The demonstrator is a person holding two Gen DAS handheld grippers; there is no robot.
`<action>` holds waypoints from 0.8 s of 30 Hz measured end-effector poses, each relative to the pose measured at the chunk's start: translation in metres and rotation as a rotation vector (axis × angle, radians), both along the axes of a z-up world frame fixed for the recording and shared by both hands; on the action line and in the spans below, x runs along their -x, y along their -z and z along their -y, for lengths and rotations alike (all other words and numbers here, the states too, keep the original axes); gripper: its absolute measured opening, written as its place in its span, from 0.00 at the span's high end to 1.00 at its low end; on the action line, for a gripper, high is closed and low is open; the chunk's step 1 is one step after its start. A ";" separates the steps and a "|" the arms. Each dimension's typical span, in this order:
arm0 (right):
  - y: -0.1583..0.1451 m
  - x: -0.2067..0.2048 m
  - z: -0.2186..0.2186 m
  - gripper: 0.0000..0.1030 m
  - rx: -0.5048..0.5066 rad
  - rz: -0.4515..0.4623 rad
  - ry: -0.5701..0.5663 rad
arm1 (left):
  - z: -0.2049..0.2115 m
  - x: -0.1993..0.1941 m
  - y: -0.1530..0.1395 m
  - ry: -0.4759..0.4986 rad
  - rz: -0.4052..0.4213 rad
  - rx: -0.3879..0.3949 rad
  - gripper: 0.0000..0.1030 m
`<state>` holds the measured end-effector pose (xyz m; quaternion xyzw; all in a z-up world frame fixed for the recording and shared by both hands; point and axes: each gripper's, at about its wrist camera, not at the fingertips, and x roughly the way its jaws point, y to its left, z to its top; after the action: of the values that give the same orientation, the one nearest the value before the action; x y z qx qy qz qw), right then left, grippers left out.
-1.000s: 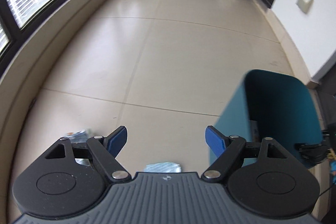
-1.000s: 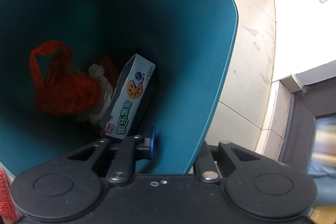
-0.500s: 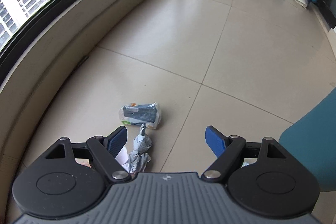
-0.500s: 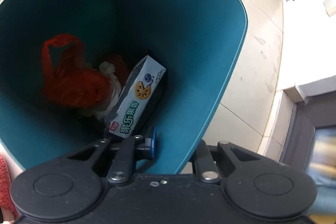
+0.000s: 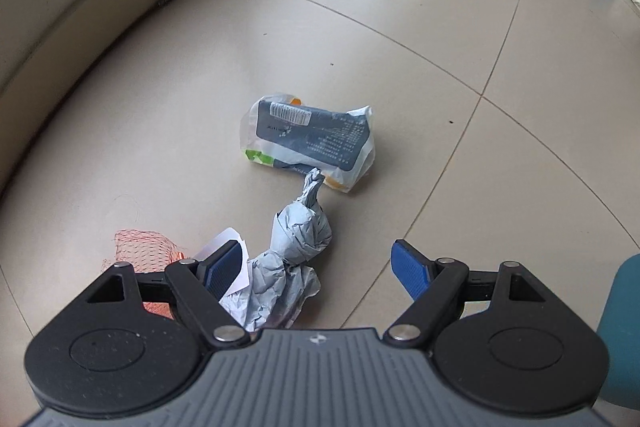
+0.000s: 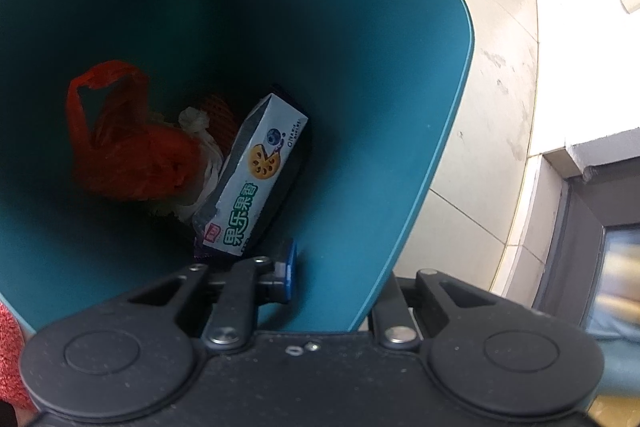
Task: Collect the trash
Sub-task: 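Close the left tool on the grey paper and lift it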
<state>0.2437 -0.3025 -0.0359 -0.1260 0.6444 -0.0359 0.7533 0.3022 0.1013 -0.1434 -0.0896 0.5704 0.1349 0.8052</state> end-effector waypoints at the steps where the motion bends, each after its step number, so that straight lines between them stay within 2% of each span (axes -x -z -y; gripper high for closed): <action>1: 0.001 -0.001 0.000 0.84 -0.001 -0.001 0.005 | -0.002 -0.003 0.008 -0.002 -0.008 -0.002 0.21; 5: 0.003 -0.005 0.000 0.84 0.000 -0.003 0.026 | -0.011 -0.015 0.040 -0.013 -0.048 -0.008 0.21; 14: 0.003 -0.006 0.001 0.84 0.001 -0.002 0.066 | -0.011 -0.029 0.073 -0.007 -0.082 -0.002 0.23; 15: 0.003 -0.006 0.001 0.84 0.001 -0.002 0.069 | -0.011 -0.029 0.075 -0.006 -0.081 -0.006 0.26; 17: 0.004 -0.007 0.002 0.84 0.002 -0.003 0.073 | -0.012 -0.031 0.077 -0.009 -0.086 0.000 0.40; 19: 0.003 -0.007 0.002 0.84 0.003 -0.004 0.074 | -0.012 -0.031 0.079 -0.012 -0.088 -0.003 0.44; 20: 0.003 -0.007 0.002 0.84 0.002 -0.003 0.074 | -0.011 -0.030 0.078 -0.012 -0.084 -0.004 0.52; 24: 0.004 -0.007 0.002 0.84 0.001 -0.002 0.071 | -0.008 -0.028 0.073 -0.015 -0.078 -0.011 0.57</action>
<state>0.2503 -0.3044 -0.0396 -0.1032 0.6494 -0.0628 0.7508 0.3298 0.1088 -0.2168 -0.0843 0.6001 0.1475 0.7817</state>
